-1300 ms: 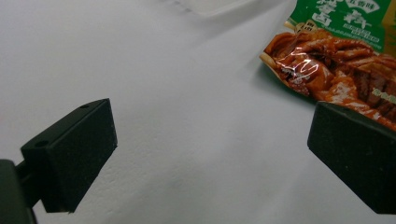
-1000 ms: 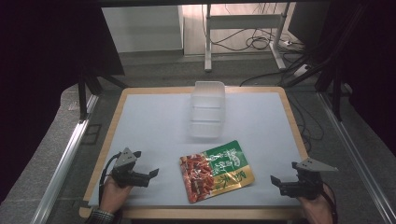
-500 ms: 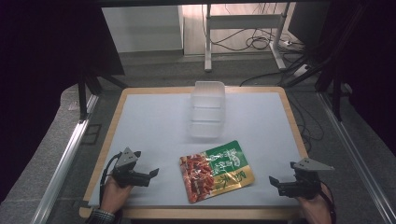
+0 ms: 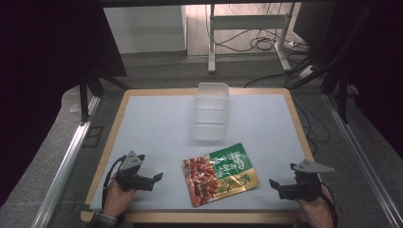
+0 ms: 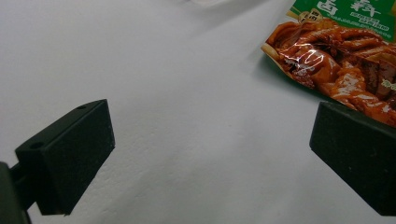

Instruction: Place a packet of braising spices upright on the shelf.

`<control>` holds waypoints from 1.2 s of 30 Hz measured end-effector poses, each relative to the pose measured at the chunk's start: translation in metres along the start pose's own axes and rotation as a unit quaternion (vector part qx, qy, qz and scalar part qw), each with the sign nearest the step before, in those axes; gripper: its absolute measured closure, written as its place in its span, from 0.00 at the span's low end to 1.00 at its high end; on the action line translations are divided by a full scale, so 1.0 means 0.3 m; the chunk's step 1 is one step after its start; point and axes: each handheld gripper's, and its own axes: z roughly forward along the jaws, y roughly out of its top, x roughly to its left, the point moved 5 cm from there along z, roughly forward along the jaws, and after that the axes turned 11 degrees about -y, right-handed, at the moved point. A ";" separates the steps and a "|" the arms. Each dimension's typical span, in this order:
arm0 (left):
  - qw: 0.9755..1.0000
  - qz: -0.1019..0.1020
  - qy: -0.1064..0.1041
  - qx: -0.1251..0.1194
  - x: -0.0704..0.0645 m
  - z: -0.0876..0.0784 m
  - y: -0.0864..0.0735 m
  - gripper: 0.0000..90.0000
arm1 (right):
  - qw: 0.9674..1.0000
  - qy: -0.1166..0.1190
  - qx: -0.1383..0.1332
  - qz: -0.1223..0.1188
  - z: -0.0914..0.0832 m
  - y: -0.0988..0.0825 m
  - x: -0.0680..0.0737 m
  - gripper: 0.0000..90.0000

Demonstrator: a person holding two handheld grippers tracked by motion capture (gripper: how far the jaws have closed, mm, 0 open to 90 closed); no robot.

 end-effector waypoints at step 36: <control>1.000 0.005 0.001 0.002 -0.010 0.008 0.005 0.00 | 0.999 0.036 -0.011 -0.010 0.109 0.088 0.063 0.00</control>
